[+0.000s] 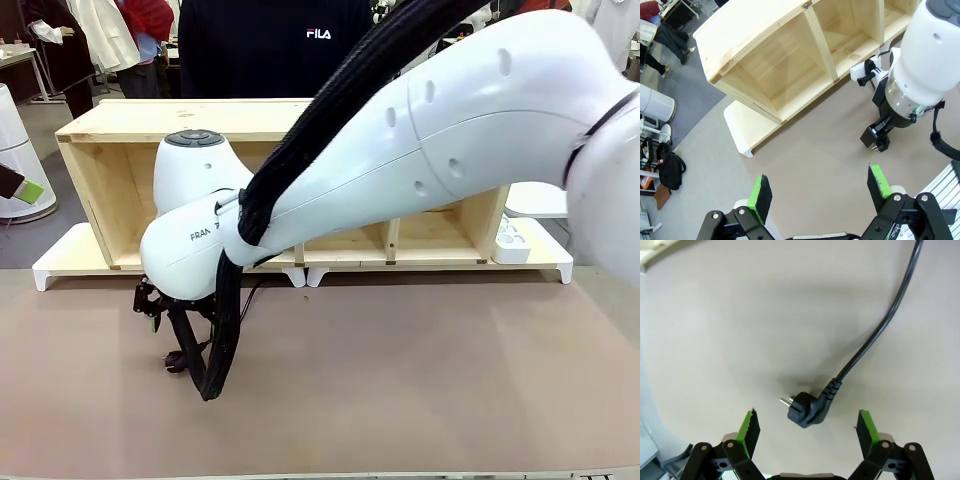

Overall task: Perform cable management.
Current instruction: When the cord part of the Power Cable appears at the lower middle area of the table and stops, grasp the cord part of the Power Cable.

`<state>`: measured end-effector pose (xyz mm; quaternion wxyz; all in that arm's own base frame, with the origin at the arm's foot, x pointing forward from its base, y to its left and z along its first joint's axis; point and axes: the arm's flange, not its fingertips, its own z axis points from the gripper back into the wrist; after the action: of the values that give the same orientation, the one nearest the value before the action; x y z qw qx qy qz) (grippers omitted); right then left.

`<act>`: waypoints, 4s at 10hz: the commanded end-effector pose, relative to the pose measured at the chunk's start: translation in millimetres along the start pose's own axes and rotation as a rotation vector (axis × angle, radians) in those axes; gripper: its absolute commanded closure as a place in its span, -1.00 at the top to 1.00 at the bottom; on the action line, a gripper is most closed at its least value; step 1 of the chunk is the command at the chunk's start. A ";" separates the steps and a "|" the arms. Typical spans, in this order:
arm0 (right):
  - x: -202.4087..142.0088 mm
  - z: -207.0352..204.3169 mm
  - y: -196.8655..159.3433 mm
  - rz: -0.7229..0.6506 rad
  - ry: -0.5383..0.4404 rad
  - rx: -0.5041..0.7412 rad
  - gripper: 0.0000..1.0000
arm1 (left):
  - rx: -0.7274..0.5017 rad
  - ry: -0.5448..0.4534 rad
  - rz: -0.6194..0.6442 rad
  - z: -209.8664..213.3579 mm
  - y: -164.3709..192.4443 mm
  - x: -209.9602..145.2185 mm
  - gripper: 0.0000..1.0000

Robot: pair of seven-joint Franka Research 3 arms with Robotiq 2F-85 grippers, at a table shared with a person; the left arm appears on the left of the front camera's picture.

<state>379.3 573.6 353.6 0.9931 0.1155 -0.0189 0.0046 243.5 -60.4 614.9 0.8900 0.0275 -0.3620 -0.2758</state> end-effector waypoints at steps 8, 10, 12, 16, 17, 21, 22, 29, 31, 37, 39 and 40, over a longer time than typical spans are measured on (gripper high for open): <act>6.3 -17.5 6.1 -0.290 0.010 -0.074 1.00 | -0.001 -0.005 0.009 0.4 -0.2 0.7 1.00; 4.1 -28.2 4.6 -0.352 0.033 -0.106 1.00 | -0.001 -0.005 0.009 0.4 -0.2 0.7 1.00; 4.6 -34.5 2.9 -0.333 0.037 -0.104 1.00 | -0.001 -0.005 0.009 0.4 -0.2 0.7 1.00; 9.0 -43.4 5.4 -0.293 0.033 -0.107 1.00 | -0.001 -0.005 0.009 0.4 -0.2 0.7 1.00; 9.0 -43.2 5.7 -0.285 0.035 -0.116 1.00 | -0.001 -0.005 0.009 0.4 -0.2 0.7 1.00; 7.5 -41.5 3.6 -0.260 0.031 -0.141 0.30 | -0.001 -0.005 0.009 0.4 -0.2 0.7 1.00; 7.5 -41.1 3.9 -0.258 0.030 -0.145 0.14 | -0.001 -0.005 0.009 0.4 -0.2 0.7 1.00; 6.0 -41.4 4.9 -0.244 0.028 -0.153 -1.00 | -0.001 -0.005 0.009 0.4 -0.2 0.7 1.00; 5.9 -41.7 4.5 -0.236 0.028 -0.153 -1.00 | -0.001 -0.005 0.009 0.4 -0.2 0.7 1.00; 5.1 -41.0 1.4 -0.251 0.046 -0.134 -1.00 | -0.001 -0.005 0.009 0.4 -0.2 0.7 1.00; 5.1 -41.0 1.4 -0.251 0.046 -0.134 -1.00 | -0.001 -0.005 0.009 0.4 -0.2 0.7 1.00; 5.1 -41.0 1.4 -0.251 0.046 -0.134 -1.00 | -0.001 -0.005 0.009 0.4 -0.2 0.7 1.00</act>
<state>386.5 584.0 314.1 0.9922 0.0502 0.0181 -0.1124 243.5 -60.4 614.9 0.8900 0.0275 -0.3620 -0.2757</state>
